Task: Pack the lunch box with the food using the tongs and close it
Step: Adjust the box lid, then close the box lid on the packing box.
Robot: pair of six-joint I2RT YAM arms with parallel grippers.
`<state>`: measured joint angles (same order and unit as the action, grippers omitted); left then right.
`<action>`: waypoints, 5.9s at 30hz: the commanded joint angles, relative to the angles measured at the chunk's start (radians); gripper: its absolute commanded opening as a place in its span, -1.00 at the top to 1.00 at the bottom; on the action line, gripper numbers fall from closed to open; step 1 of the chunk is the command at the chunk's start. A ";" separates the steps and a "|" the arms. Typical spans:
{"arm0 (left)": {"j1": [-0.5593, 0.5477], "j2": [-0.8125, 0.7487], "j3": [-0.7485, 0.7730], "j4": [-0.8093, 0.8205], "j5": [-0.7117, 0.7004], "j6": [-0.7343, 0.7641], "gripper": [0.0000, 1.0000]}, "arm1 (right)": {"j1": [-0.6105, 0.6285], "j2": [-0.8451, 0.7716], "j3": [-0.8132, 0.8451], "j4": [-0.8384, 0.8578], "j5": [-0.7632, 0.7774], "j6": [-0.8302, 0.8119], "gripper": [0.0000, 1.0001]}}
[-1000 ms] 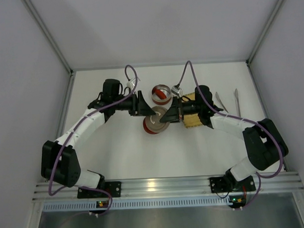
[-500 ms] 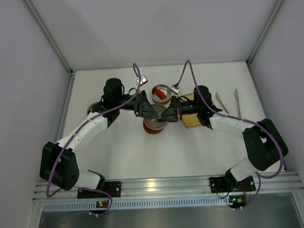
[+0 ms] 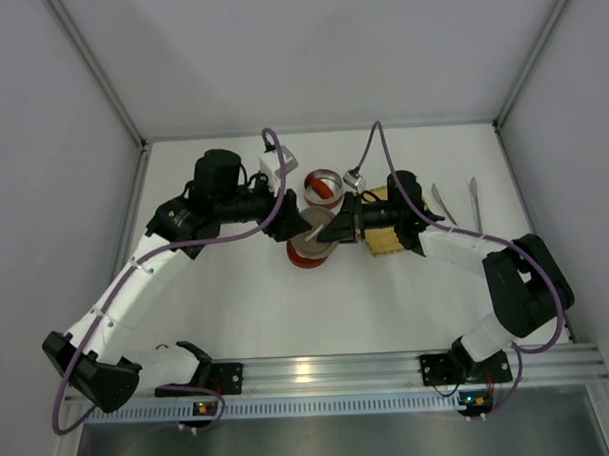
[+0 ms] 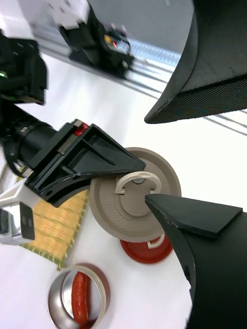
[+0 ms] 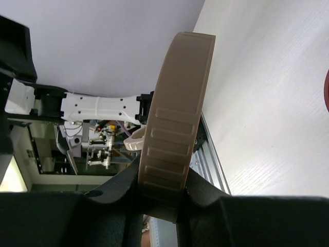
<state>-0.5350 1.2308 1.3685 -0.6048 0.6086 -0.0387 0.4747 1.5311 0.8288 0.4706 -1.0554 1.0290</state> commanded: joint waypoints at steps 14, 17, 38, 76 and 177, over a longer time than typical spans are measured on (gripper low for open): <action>-0.220 0.084 0.027 -0.199 -0.375 0.362 -0.23 | 0.013 0.049 0.052 0.071 -0.017 0.054 1.00; -0.230 0.094 0.023 -0.184 -0.382 0.361 -0.21 | 0.016 0.049 0.053 0.085 -0.029 0.060 1.00; -0.243 0.150 0.032 -0.142 -0.372 0.307 0.58 | 0.071 0.024 0.056 0.145 -0.072 0.089 1.00; 0.007 0.084 0.150 -0.329 -0.303 0.192 1.00 | -0.103 -0.044 0.249 -0.452 -0.104 -0.346 -0.99; 0.708 0.650 0.124 -0.150 -0.385 0.014 0.95 | -0.421 -0.161 0.267 -0.852 0.242 -0.842 -0.99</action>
<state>0.1799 1.8423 1.4654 -0.7353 0.1753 -0.0990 0.0624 1.3701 1.0851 -0.4263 -0.7879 0.1947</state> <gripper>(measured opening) 0.130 0.993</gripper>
